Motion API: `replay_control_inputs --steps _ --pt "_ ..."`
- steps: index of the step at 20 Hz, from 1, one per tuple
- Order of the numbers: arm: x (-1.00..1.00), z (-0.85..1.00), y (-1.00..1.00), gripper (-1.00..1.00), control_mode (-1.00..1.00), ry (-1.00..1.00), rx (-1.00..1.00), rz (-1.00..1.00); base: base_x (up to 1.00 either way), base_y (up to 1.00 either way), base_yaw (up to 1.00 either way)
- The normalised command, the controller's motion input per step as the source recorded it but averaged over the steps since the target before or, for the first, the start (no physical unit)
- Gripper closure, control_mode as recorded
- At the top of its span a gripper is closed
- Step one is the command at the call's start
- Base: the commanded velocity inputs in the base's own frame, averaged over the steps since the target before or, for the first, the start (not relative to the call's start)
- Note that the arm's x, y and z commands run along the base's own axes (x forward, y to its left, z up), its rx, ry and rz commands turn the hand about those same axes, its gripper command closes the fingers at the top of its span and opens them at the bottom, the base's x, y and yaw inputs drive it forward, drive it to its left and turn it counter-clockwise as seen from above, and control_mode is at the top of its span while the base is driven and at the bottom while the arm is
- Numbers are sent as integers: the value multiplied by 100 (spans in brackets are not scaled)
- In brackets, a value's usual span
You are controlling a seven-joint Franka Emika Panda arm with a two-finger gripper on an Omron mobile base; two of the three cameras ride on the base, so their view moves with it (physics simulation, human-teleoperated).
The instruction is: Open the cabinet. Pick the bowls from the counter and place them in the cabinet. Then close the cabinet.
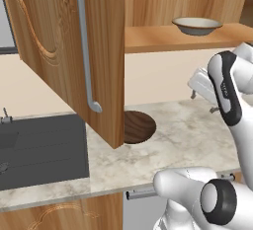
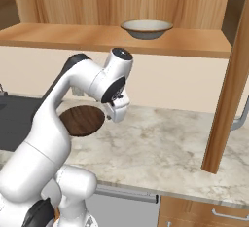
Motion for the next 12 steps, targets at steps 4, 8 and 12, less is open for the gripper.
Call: replay_control_inputs --steps 4,8,12 --pt "0 -42 29 -100 -100 0 0 13 0 0 0" --pt "3 -45 29 -100 -100 0 0 9 0 0 0" --pt "23 -45 31 -100 -100 2 0 10 0 0 0"
